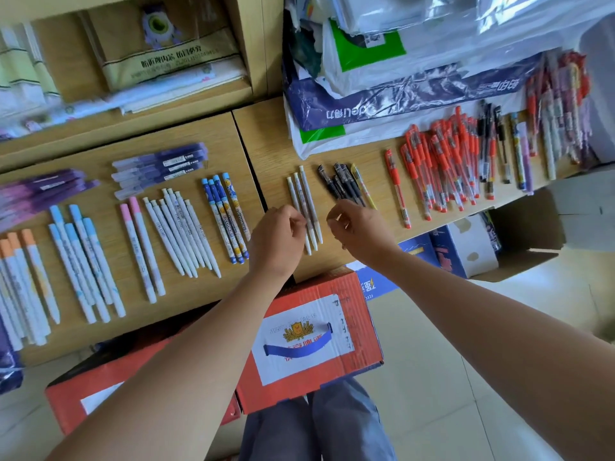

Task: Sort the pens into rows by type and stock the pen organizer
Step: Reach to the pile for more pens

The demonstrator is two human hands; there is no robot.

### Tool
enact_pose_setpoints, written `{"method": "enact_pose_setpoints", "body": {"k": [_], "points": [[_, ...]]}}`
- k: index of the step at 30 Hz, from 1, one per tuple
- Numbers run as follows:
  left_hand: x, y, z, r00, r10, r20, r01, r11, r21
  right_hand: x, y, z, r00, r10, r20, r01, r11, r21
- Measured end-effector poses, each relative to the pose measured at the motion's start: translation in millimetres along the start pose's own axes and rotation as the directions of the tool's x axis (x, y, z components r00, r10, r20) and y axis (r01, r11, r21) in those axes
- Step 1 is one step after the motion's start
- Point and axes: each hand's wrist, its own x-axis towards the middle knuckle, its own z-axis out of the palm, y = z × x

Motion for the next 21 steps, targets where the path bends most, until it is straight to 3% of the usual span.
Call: {"method": "enact_pose_setpoints", "body": {"k": [6,12,21], "points": [[-6,42,9,0.986,0.118,0.118,-0.119,0.993,0.001,-31,19,-35,0.983,0.18,-0.045,-0.169,0.967,0.19],[2,89,30,0.956,0.189,0.225,-0.208,0.976,0.065,-43,69,-75,0.951,0.292,-0.102,-0.275,0.949,0.156],[33,172,106,0.958,0.193,0.21,-0.218,0.971,0.099,-20,174,-148,0.94,0.301,-0.158,-0.293,0.953,0.075]]}}
